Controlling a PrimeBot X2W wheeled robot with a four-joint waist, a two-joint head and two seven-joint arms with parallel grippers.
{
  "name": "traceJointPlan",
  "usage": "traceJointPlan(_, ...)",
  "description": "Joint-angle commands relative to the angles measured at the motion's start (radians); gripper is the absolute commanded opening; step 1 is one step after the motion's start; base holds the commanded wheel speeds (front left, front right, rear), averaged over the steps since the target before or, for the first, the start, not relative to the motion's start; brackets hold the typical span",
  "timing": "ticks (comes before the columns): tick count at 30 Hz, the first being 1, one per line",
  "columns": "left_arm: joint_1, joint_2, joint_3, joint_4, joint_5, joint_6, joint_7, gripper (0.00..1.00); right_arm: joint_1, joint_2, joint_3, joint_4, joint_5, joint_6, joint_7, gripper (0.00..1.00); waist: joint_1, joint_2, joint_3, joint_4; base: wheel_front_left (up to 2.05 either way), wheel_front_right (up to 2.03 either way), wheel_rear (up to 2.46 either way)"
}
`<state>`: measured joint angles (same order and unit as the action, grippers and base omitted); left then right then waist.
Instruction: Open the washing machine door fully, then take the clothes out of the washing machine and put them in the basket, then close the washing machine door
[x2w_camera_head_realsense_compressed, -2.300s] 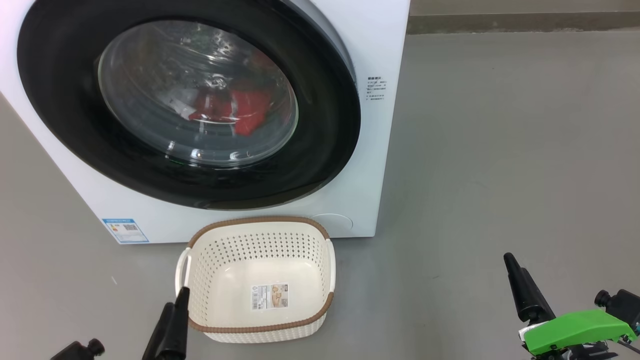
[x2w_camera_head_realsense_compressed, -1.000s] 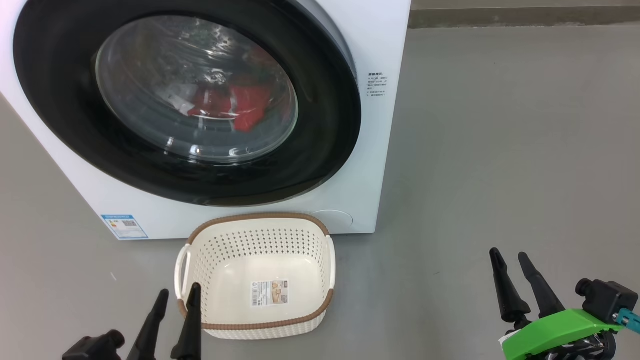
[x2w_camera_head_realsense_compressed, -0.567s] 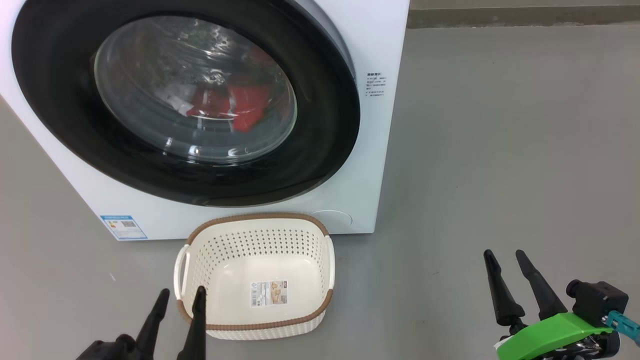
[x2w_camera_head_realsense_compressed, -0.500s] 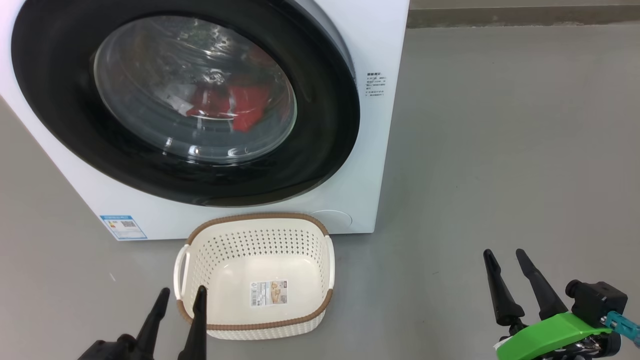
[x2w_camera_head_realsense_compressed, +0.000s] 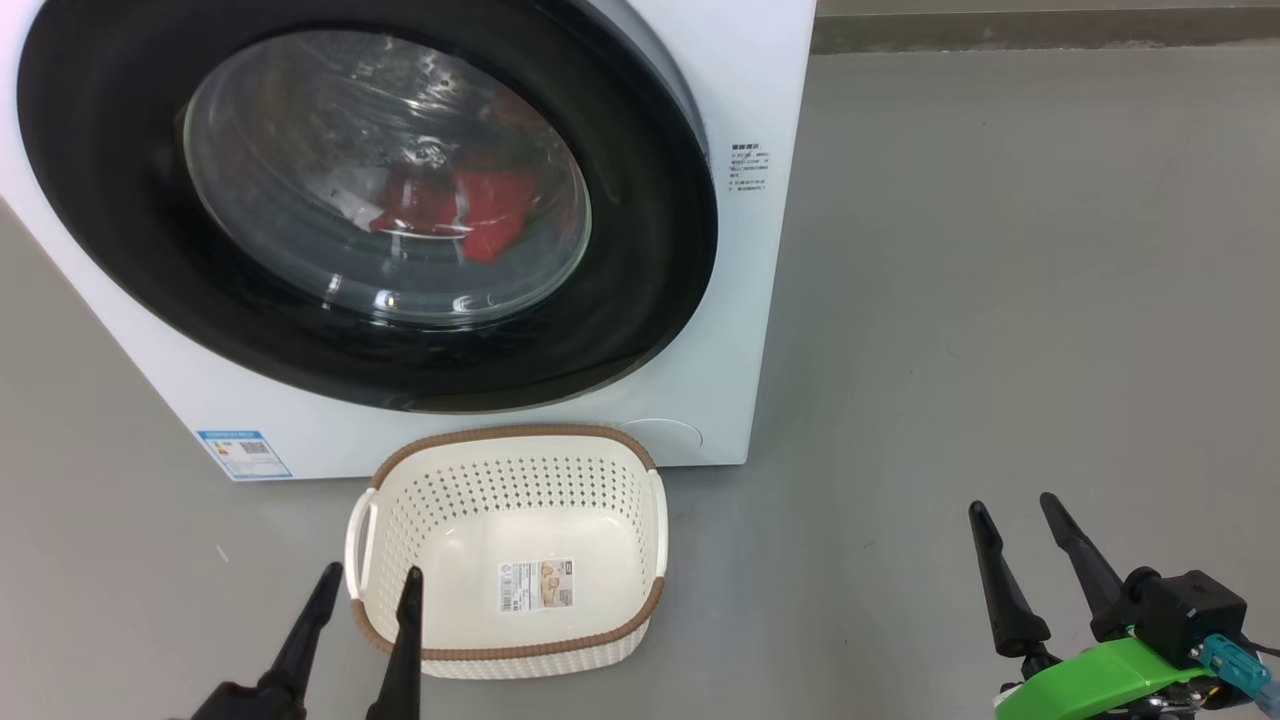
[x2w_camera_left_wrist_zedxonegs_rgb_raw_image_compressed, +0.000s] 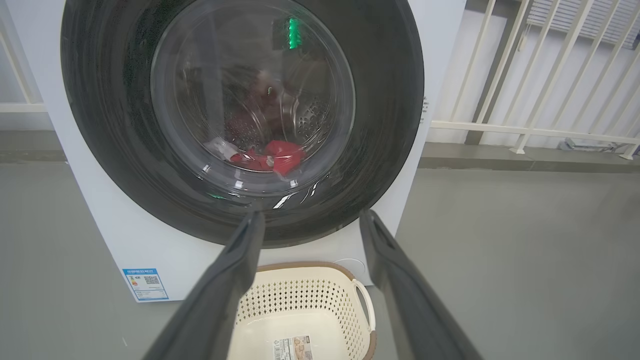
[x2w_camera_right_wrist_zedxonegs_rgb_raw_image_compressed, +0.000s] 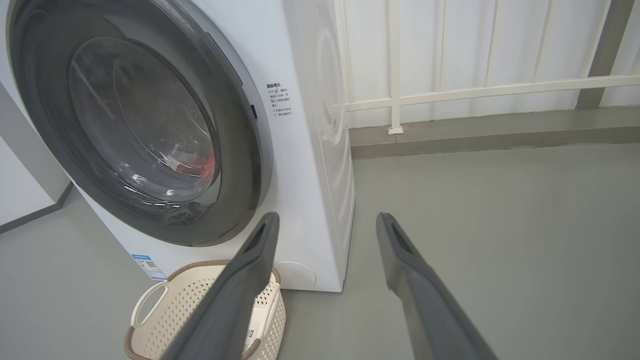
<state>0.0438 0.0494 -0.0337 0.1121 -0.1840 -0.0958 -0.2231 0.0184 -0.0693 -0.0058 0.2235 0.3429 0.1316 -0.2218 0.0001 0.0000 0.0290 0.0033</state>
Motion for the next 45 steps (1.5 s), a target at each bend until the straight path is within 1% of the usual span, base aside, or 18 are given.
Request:
traceJointPlan(1, -0.005, 0.011, 0.027, -0.030, 0.025, 0.004, -0.013, 1.00, -0.007, -0.014, 0.016, -0.031, -0.023, -0.001, -0.014, 1.00, 0.0000, 0.0000, 0.000, 0.000, 0.00, 0.00, 0.00)
traceJointPlan(10, -0.002, 0.008, 0.047, -0.008, 0.110, 0.001, -0.039, 1.00, -0.001, -0.009, 0.007, -0.030, -0.105, -0.001, -0.040, 1.00, -0.0001, 0.0000, 0.004, -0.001, 0.00, 0.00, 0.00)
traceJointPlan(19, -0.004, 0.003, 0.083, 0.044, 0.063, 0.000, -0.039, 1.00, 0.009, -0.004, -0.002, -0.013, -0.092, -0.001, -0.040, 1.00, -0.0001, 0.0000, 0.000, -0.002, 0.00, 0.00, 0.00)
traceJointPlan(32, -0.006, 0.001, 0.079, 0.057, 0.055, 0.005, -0.039, 1.00, 0.008, 0.001, -0.001, -0.010, -0.091, -0.001, -0.040, 1.00, -0.0001, 0.0000, -0.001, -0.006, 0.00, 0.00, 0.00)
traceJointPlan(33, -0.006, 0.001, 0.076, 0.056, 0.054, 0.006, -0.039, 1.00, 0.006, 0.000, 0.001, -0.010, -0.090, -0.001, -0.040, 0.92, -0.0001, 0.0000, -0.001, -0.006, 0.00, 0.00, 0.00)
traceJointPlan(35, -0.007, 0.001, 0.073, 0.050, 0.051, 0.006, -0.039, 1.00, -0.003, 0.001, 0.004, -0.012, -0.079, -0.001, -0.040, 0.39, -0.0001, 0.0000, 0.000, -0.005, 0.00, 0.00, 0.00)
traceJointPlan(36, -0.008, 0.001, 0.072, 0.046, 0.049, 0.006, -0.039, 1.00, -0.009, 0.002, 0.006, -0.014, -0.073, -0.001, -0.040, 0.06, -0.0001, 0.0000, 0.002, -0.005, 0.00, 0.00, 0.00)
traceJointPlan(37, -0.009, 0.001, 0.070, 0.043, 0.047, 0.006, -0.039, 1.00, -0.018, 0.002, 0.008, -0.018, -0.071, -0.001, -0.040, 0.00, -0.0001, 0.0000, 0.003, -0.004, 0.00, 0.00, 0.00)
traceJointPlan(39, -0.011, 0.001, 0.067, 0.039, 0.043, 0.007, -0.039, 1.00, -0.041, 0.004, 0.011, -0.023, -0.062, -0.001, -0.040, 0.00, -0.0001, 0.0000, 0.007, -0.002, 0.00, 0.00, 0.00)
traceJointPlan(44, -0.022, 0.001, 0.061, 0.033, 0.032, 0.010, -0.039, 1.00, -0.143, 0.013, 0.017, -0.041, 0.032, -0.001, -0.040, 0.00, -0.0001, 0.0000, 0.025, 0.003, 0.00, 0.00, 0.00)
traceJointPlan(45, -0.022, 0.001, 0.061, 0.033, 0.032, 0.010, -0.039, 1.00, -0.143, 0.013, 0.017, -0.041, 0.032, -0.001, -0.040, 0.00, -0.0001, 0.0000, 0.025, 0.003, 0.00, 0.00, 0.00)
